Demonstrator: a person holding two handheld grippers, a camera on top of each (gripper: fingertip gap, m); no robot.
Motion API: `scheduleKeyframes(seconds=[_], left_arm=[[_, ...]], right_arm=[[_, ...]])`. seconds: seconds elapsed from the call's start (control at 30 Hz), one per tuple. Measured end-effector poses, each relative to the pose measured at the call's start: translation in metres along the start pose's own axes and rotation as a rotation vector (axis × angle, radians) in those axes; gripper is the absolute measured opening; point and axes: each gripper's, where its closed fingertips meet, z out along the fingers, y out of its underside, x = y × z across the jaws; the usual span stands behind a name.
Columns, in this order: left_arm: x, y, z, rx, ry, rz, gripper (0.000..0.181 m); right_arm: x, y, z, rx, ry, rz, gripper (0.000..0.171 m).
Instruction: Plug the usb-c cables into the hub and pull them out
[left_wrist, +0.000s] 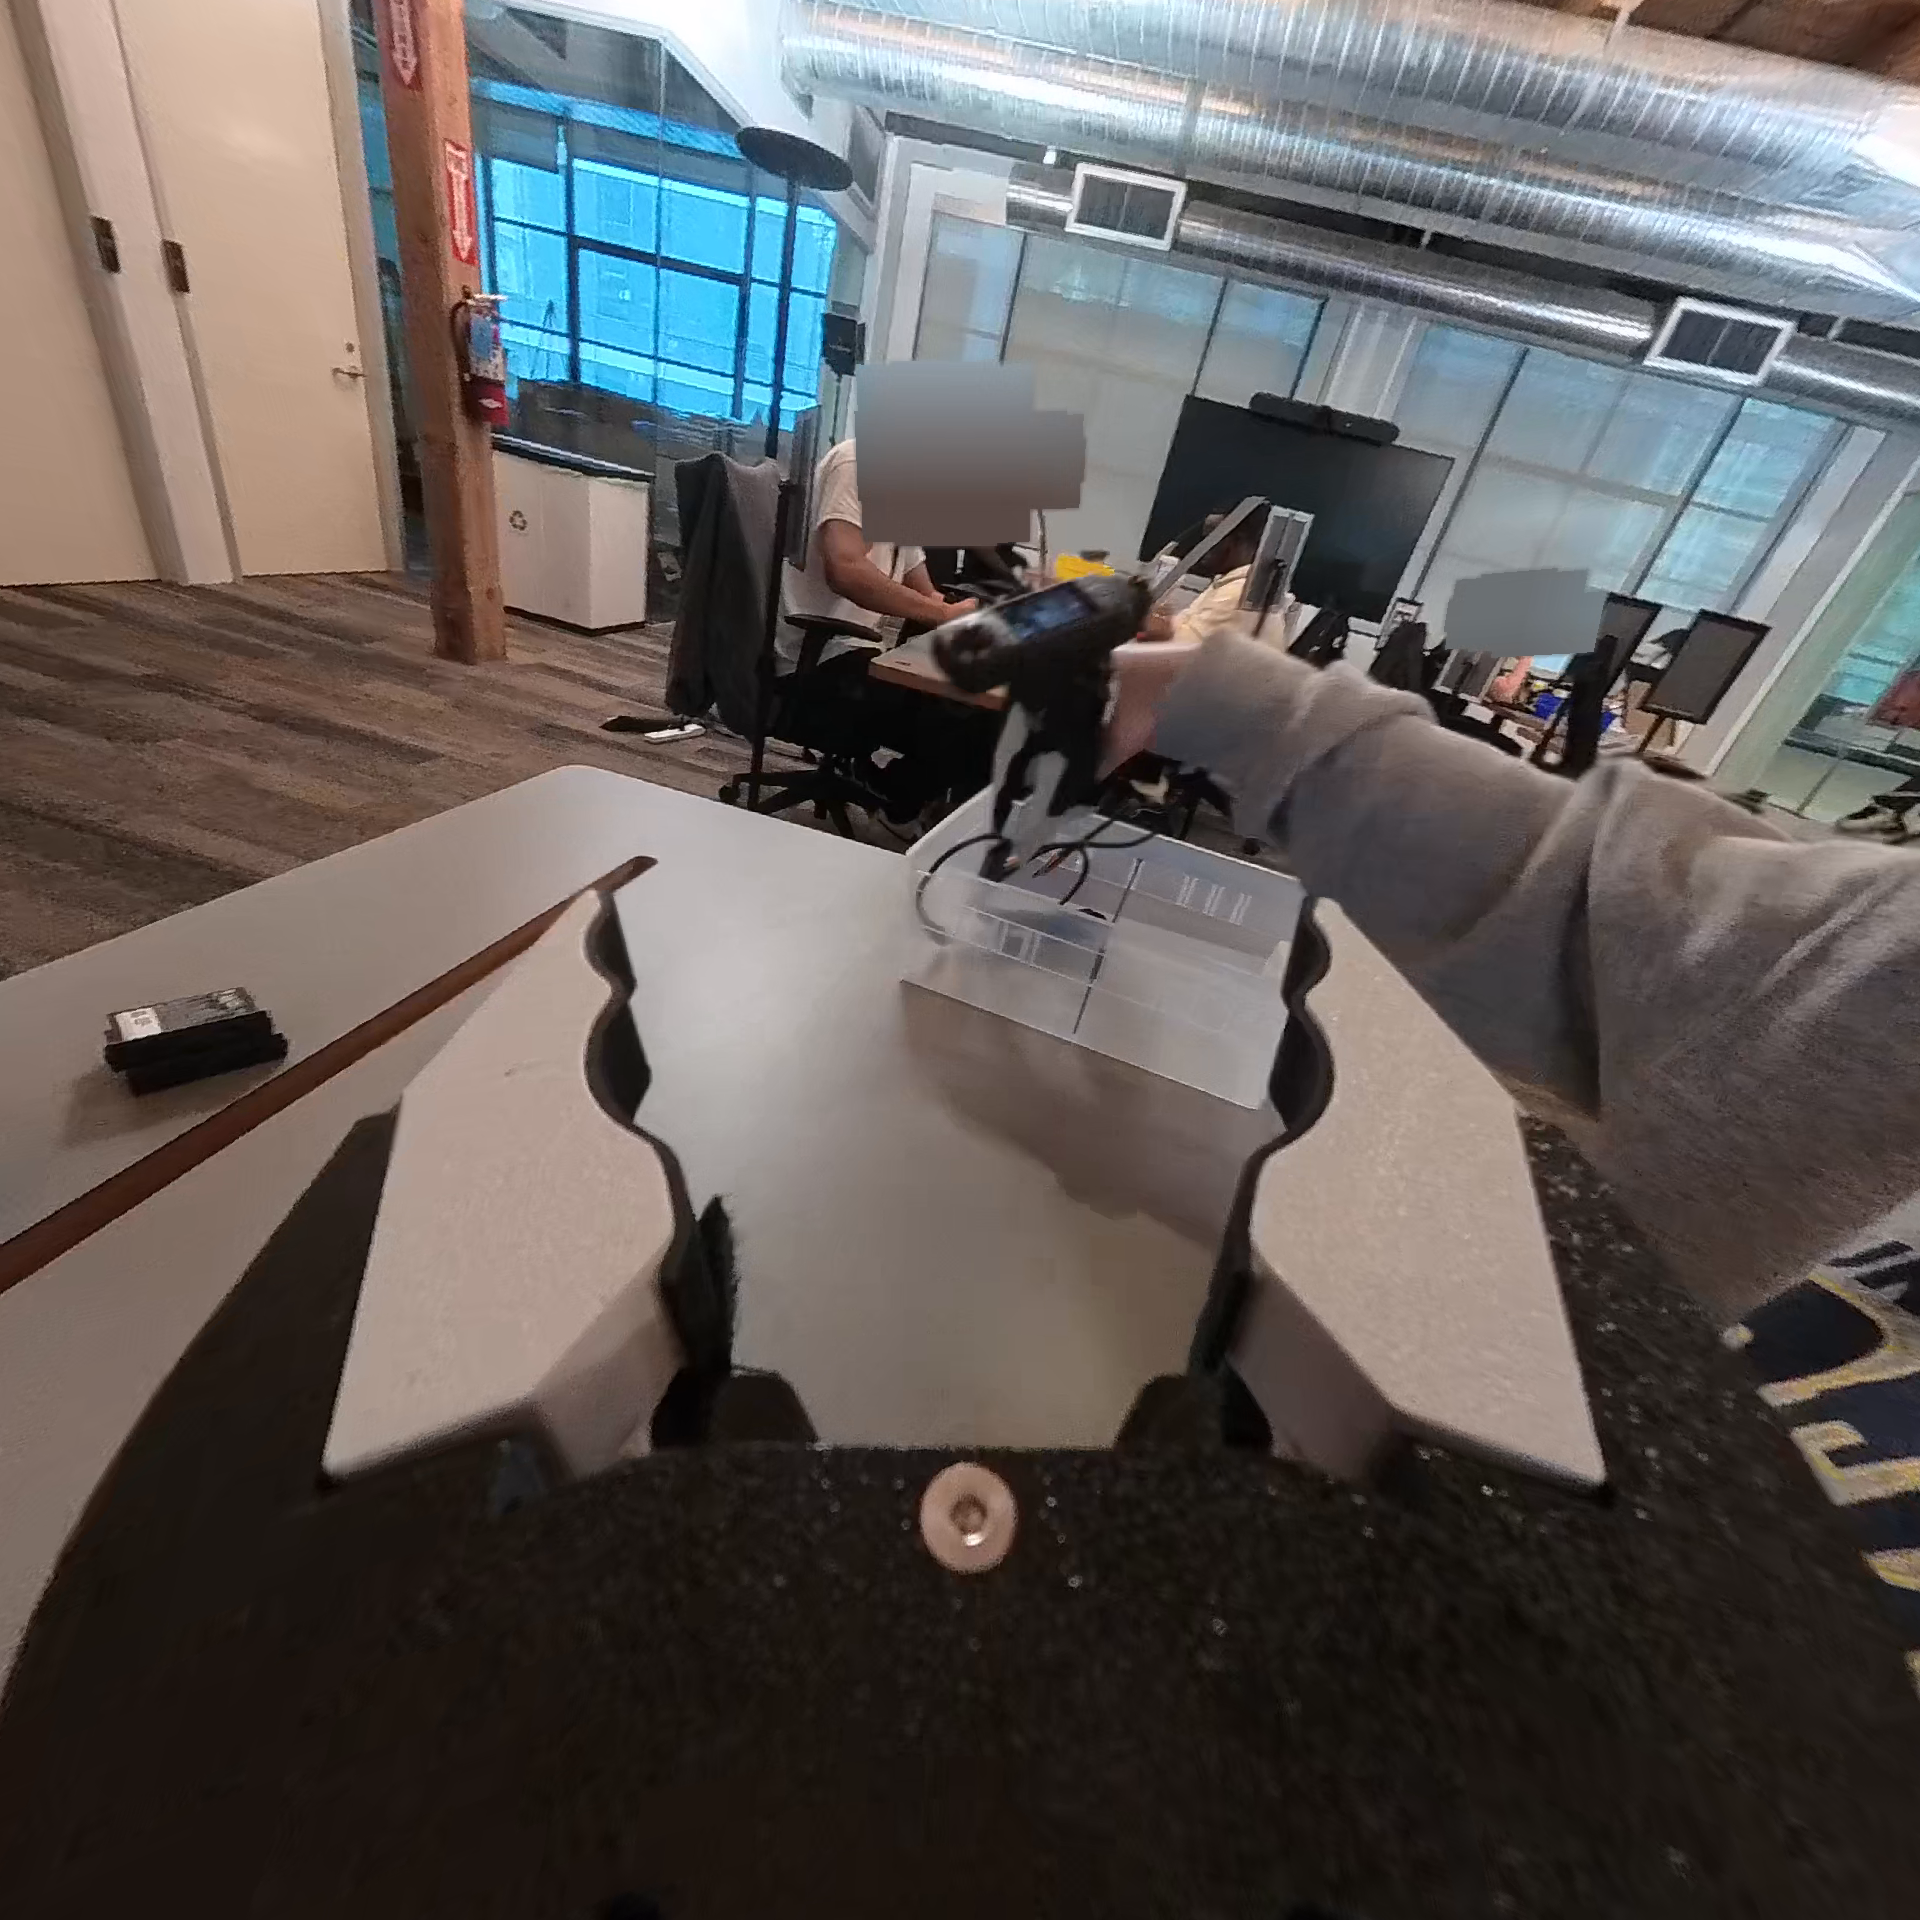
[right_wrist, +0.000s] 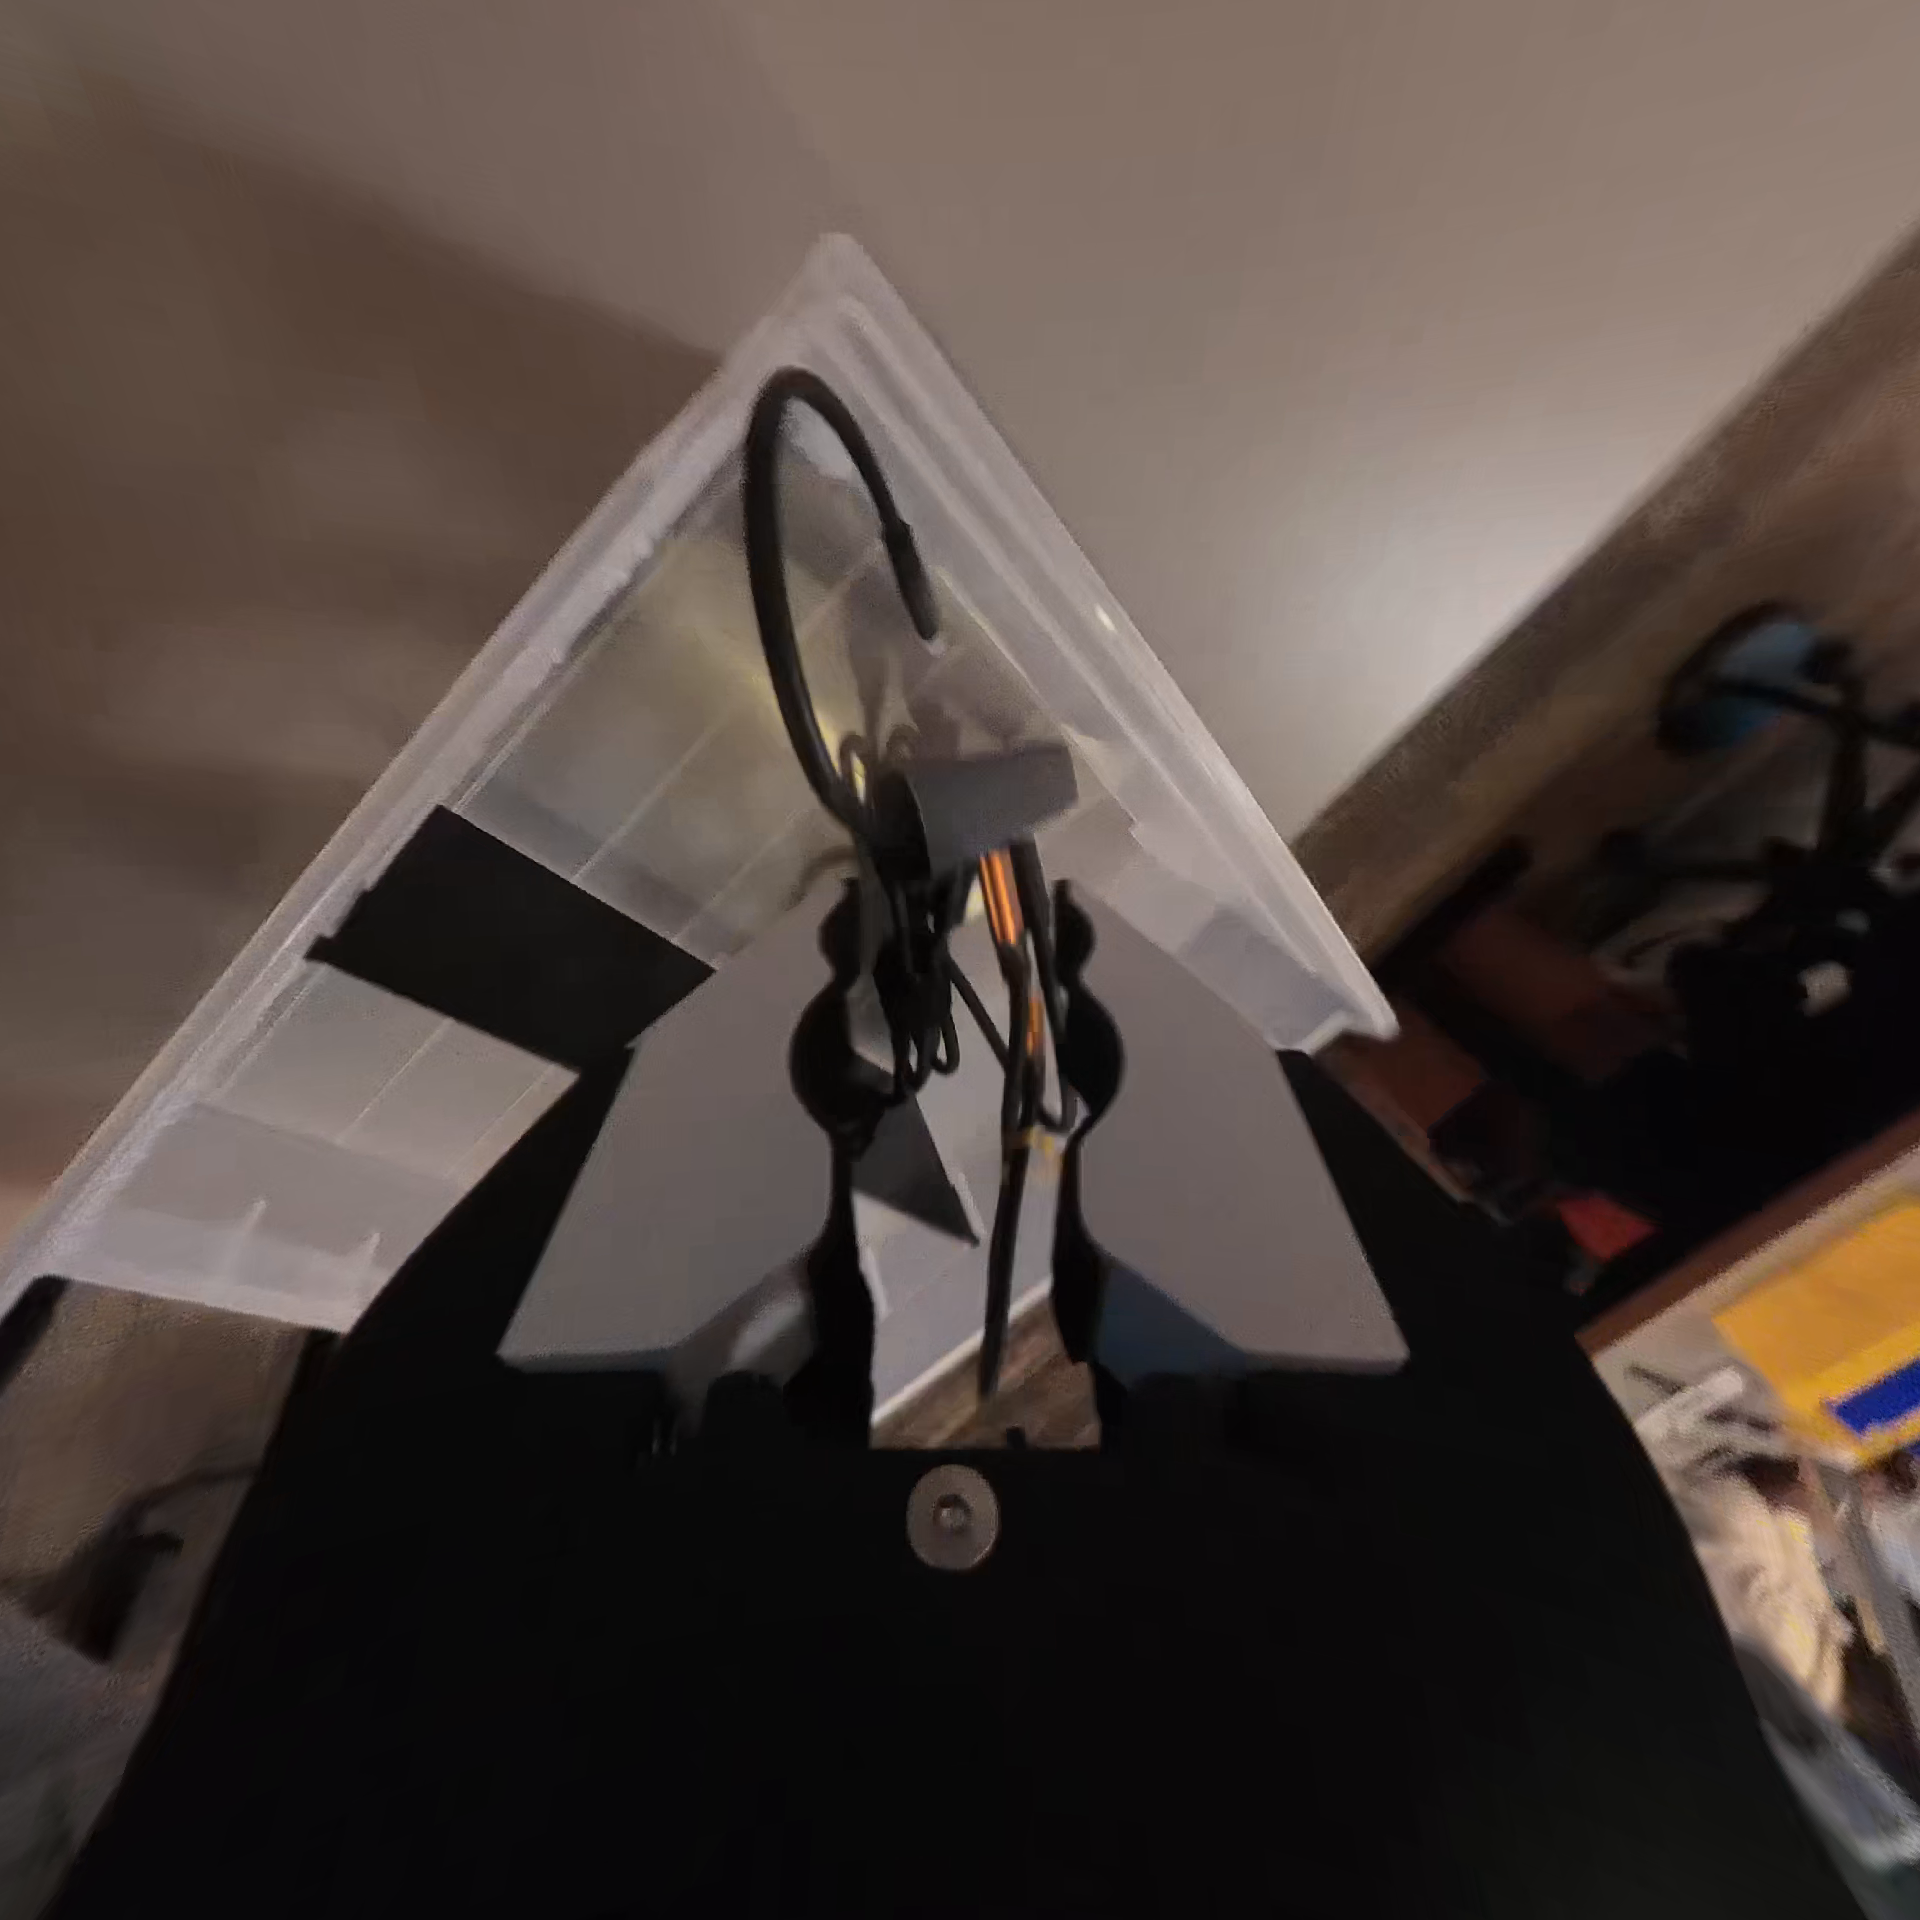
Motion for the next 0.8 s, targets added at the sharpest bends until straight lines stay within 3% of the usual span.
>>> scheduleKeyframes(seconds=[0.13, 0.27, 0.37, 0.47, 0.57, 0.67, 0.8], left_arm=[[-0.027, 0.004, -0.003, 0.002, -0.147, -0.003, 0.132], [-0.063, 0.012, -0.005, 0.037, -0.319, -0.017, 0.144], [-0.094, 0.026, -0.015, 0.096, -0.497, 0.039, 0.153], [-0.119, 0.056, -0.038, 0.124, -0.698, 0.131, 0.154], [-0.128, 0.095, -0.057, 0.084, -0.8, 0.153, 0.158], [-0.127, 0.122, -0.068, 0.011, -0.831, 0.195, 0.158], [-0.12, 0.109, -0.077, 0.055, -0.82, 0.261, 0.157]], right_arm=[[0.002, -0.004, -0.061, 0.176, 0.183, 0.127, 0.06], [-0.033, -0.064, -0.146, 0.654, 0.393, 0.145, 0.09], [-0.078, -0.117, -0.185, 1.001, 0.492, 0.106, 0.111], [-0.131, -0.176, -0.184, 1.333, 0.401, 0.097, 0.117], [-0.146, -0.217, -0.151, 1.566, 0.297, 0.25, 0.109], [-0.143, -0.235, -0.108, 1.629, 0.28, 0.378, 0.102], [-0.151, -0.231, -0.099, 1.684, 0.328, 0.325, 0.099]])
